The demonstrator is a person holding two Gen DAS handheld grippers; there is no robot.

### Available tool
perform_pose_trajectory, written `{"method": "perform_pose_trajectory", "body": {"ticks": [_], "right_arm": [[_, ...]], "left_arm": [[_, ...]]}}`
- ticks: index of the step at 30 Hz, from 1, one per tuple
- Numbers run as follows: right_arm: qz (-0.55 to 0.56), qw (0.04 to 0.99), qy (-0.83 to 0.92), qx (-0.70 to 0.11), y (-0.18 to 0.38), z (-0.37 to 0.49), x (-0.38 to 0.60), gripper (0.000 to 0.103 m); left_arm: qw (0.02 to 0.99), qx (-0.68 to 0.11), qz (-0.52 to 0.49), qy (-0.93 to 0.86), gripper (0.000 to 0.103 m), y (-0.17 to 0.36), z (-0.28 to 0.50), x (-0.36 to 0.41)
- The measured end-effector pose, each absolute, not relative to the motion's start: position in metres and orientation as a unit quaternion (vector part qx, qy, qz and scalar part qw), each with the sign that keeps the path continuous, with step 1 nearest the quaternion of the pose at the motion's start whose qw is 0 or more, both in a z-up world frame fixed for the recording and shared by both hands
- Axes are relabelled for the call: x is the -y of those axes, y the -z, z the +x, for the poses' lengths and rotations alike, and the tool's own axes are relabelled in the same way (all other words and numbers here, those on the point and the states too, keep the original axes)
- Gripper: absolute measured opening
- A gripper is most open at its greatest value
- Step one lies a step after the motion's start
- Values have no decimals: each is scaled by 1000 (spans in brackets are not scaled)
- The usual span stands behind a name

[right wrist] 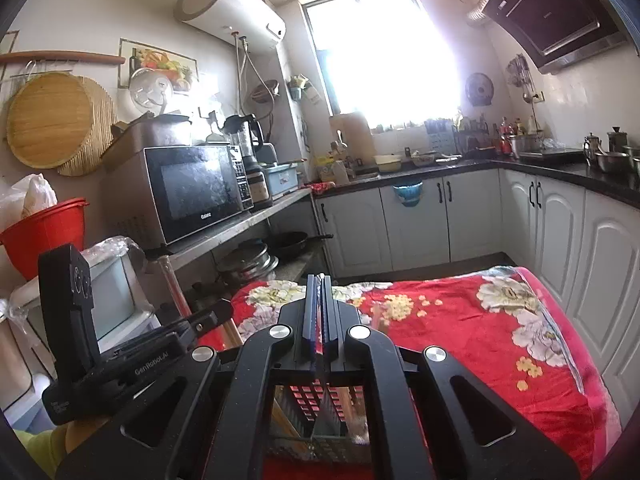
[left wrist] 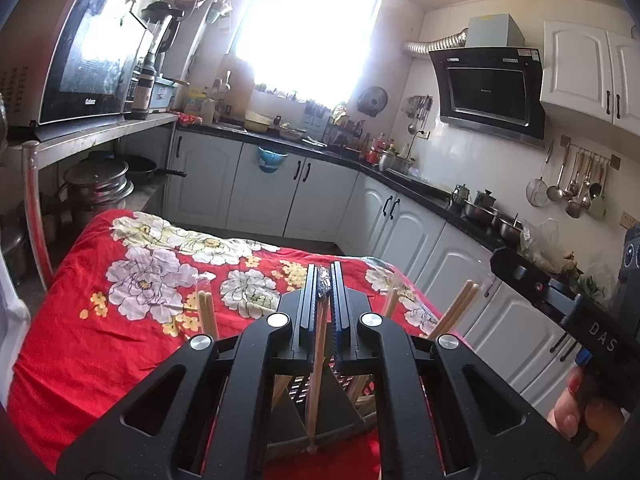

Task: Organize utensils
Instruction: 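Lower both packs into the caddy and open both tools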

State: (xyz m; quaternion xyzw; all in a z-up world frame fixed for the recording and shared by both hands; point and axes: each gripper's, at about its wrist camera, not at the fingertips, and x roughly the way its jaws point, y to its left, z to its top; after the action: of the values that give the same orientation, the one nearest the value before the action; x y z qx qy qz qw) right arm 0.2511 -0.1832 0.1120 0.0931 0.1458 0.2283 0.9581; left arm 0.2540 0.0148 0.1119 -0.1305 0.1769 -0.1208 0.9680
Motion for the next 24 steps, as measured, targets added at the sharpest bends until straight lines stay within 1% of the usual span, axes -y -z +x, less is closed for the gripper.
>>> {"method": "perform_pose_trajectory", "body": {"ticks": [18, 20, 22, 24], "right_arm": [[99, 957, -209, -174, -92, 236, 188, 3], [102, 957, -207, -176, -90, 234, 189, 5], [106, 956, -206, -179, -88, 232, 191, 17], [111, 956, -204, -180, -86, 230, 194, 20]], "left_arm": [[965, -194, -137, 112, 3, -102, 241, -19], [965, -197, -137, 109, 3, -101, 240, -21], [964, -203, -136, 107, 10, -100, 239, -22], [963, -207, -137, 106, 13, -99, 238, -23]]}}
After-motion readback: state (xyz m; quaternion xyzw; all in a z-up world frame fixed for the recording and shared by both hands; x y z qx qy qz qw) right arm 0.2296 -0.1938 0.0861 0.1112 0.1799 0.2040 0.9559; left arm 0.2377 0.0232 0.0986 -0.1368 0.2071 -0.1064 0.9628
